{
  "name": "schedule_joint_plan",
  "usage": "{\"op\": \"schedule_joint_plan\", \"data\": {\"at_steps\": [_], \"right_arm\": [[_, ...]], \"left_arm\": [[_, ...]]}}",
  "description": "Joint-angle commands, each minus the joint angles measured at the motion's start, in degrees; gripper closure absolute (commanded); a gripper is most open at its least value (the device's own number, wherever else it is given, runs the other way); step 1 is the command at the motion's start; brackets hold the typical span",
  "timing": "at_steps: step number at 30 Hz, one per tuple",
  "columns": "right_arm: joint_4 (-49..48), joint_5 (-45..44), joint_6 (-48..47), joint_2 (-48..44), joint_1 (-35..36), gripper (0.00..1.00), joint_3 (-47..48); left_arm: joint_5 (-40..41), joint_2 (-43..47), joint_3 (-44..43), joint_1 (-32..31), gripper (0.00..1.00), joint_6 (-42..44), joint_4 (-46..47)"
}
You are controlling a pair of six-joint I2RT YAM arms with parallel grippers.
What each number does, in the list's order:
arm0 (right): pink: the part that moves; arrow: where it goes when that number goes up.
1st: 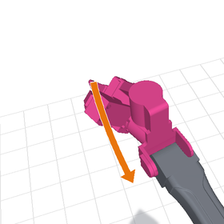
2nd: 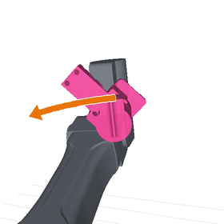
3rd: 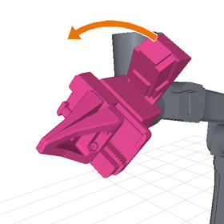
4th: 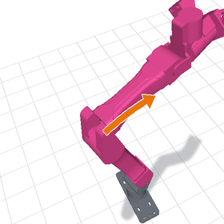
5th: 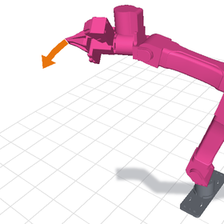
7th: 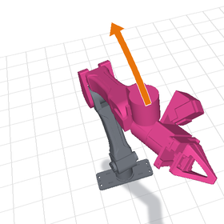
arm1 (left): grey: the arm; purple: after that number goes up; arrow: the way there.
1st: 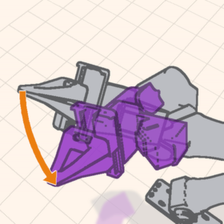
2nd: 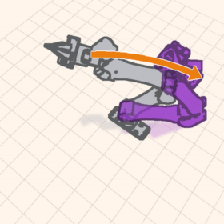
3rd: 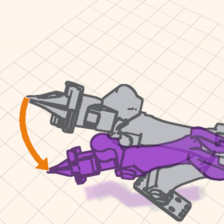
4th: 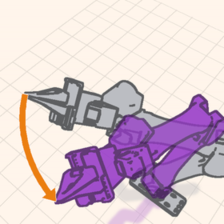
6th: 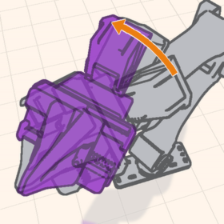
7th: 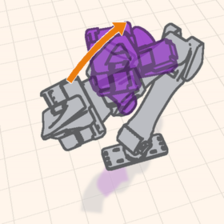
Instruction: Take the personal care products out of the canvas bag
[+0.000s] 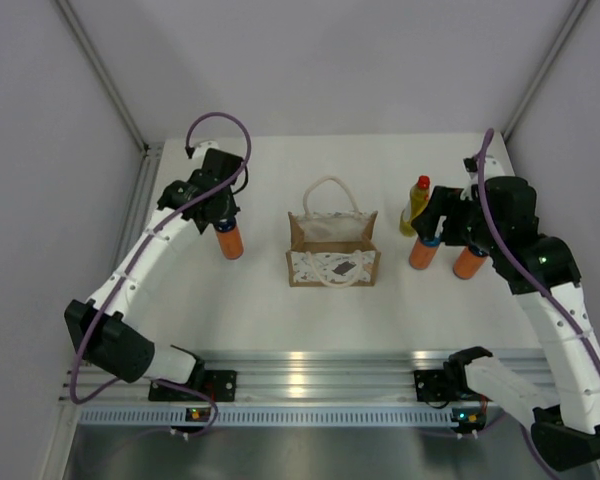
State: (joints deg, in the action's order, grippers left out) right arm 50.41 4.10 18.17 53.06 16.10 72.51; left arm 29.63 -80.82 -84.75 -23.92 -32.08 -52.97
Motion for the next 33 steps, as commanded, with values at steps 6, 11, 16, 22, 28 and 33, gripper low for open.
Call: {"op": "schedule_joint_plan", "data": {"at_steps": [6, 11, 16, 22, 28, 33], "right_arm": [[1.9, -0.4, -2.4, -2.3, -0.8, 0.27, 4.7], [3.7, -0.7, -3.5, -2.8, -0.9, 0.25, 6.4], [5.3, -1.1, -3.8, -3.4, -0.8, 0.23, 7.9], [6.9, -1.0, -4.1, -3.5, -0.8, 0.19, 10.5], [8.7, -1.3, -5.3, -3.0, -0.9, 0.12, 13.9], [11.3, -2.8, -7.1, -3.1, -0.9, 0.04, 16.0]], "left_arm": [[-1.2, 7.2, 12.7, 0.4, 1.00, 0.9, 19.4], [-1.2, 7.2, 16.4, 0.3, 1.00, 1.0, 20.9], [-1.8, 7.0, 17.7, 0.4, 1.00, 1.3, 21.0], [-2.6, 7.2, 17.8, 0.3, 0.45, 1.9, 20.8], [-2.3, 9.5, 15.4, 0.3, 0.02, 2.9, 19.1], [-1.1, 11.5, 9.2, 0.3, 0.02, 3.0, 11.4]]}}
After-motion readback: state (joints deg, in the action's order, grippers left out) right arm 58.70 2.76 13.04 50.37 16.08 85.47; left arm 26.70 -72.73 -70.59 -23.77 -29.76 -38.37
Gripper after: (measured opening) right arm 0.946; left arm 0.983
